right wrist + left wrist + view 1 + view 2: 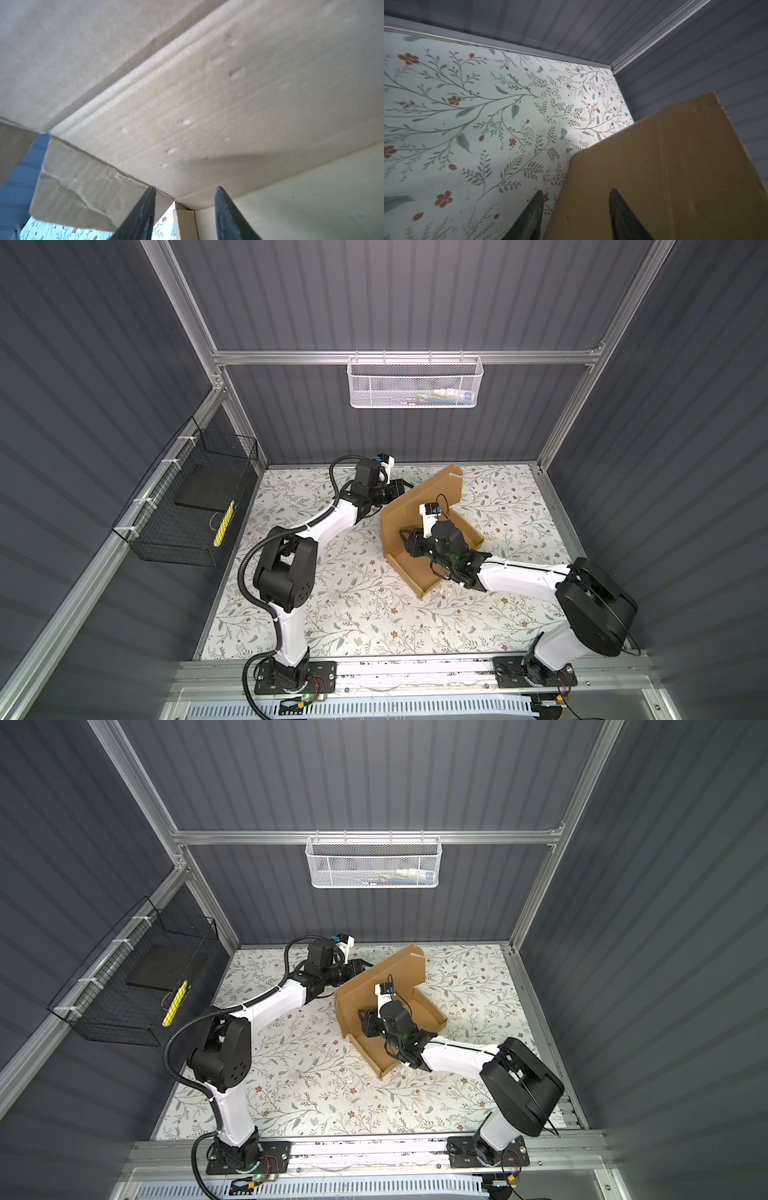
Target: Fold the paper box
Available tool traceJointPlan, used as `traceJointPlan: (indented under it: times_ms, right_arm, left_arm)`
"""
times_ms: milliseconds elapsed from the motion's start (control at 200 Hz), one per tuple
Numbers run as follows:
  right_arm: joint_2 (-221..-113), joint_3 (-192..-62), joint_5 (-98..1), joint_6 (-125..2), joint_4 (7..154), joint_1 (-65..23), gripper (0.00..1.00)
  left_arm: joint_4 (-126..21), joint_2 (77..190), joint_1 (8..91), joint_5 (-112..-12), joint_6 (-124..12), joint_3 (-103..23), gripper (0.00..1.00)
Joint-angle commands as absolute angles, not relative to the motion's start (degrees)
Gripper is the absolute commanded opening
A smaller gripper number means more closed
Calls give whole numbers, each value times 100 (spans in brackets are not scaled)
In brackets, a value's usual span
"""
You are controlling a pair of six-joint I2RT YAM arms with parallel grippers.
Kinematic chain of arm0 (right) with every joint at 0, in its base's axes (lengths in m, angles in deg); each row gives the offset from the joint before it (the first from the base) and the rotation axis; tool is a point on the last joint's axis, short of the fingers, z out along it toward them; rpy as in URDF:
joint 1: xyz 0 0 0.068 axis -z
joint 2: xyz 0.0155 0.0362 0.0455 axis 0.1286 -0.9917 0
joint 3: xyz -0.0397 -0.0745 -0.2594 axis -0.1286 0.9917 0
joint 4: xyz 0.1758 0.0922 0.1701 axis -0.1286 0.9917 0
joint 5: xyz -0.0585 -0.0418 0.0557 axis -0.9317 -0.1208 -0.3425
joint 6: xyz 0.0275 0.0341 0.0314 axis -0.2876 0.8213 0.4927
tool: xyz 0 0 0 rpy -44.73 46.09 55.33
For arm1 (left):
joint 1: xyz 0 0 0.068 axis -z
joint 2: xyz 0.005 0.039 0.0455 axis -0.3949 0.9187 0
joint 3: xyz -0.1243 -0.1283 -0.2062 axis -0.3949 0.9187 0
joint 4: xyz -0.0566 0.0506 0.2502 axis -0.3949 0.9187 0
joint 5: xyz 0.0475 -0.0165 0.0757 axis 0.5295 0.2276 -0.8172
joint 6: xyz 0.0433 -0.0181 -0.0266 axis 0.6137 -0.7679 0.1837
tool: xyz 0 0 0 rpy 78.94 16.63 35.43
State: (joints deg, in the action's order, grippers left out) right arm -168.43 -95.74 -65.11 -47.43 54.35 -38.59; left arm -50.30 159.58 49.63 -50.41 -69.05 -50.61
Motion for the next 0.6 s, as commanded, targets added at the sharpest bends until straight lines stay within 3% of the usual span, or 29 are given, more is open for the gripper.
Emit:
traceJointPlan:
  times_ms: [0,595]
  right_arm:
    - [-16650,-9429,-6699,-4835,5547,-3884,48]
    - [-16134,-9054,-6960,-4866,5797,-3884,49]
  left_arm:
    - [-4701,15589,4854,-5462,-6502,-4647,52]
    - [-4374,14653,4553,-6182,-6086,-3741,53]
